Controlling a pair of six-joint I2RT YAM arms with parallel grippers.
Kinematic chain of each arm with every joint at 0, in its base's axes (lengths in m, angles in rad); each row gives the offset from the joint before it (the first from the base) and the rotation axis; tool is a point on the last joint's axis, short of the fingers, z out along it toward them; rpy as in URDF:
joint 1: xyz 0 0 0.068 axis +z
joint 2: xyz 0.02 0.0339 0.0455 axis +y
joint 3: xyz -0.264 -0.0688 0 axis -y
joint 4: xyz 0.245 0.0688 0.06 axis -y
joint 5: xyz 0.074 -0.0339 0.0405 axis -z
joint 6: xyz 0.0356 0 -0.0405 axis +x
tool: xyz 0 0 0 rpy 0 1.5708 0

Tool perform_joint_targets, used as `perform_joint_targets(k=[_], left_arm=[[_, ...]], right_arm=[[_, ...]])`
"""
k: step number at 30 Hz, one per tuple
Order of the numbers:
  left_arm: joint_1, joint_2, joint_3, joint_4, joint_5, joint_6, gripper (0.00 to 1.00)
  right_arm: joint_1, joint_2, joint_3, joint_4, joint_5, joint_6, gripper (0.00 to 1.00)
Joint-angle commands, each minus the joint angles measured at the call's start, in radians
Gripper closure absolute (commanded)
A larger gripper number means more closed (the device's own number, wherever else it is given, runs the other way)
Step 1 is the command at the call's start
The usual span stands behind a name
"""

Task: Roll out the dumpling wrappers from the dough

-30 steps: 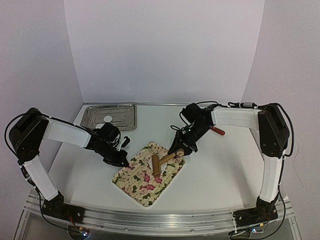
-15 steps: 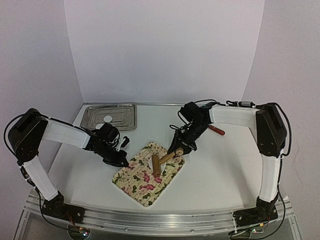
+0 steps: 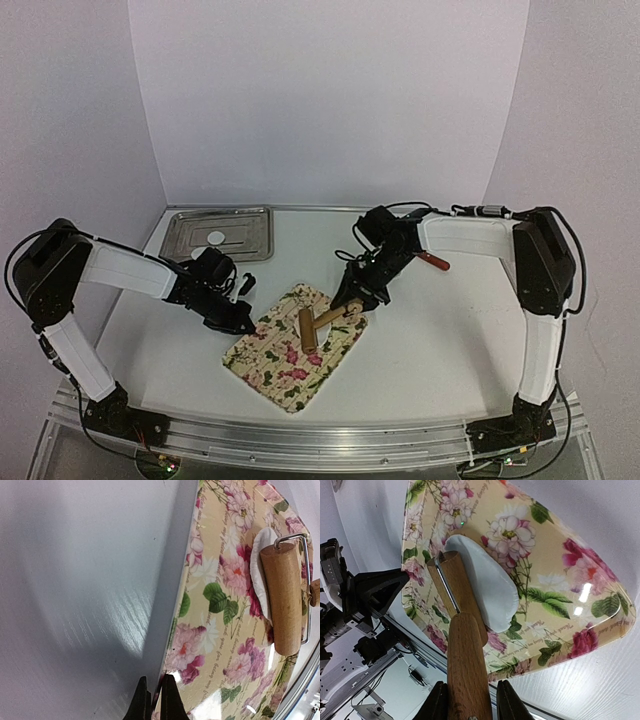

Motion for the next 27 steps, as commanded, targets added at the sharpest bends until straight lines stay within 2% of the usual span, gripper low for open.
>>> perform_joint_targets(k=[1, 27], left_arm=[[0.020, -0.015, -0.036, -0.076, -0.100, -0.038, 1.00], [0.043, -0.036, -0.048, -0.077, -0.101, -0.034, 1.00]], right_arm=[[-0.080, 0.081, -0.165, -0.267, 0.495, 0.004, 1.00], [-0.159, 0.063, -0.244, -0.271, 0.516, -0.022, 1.00]])
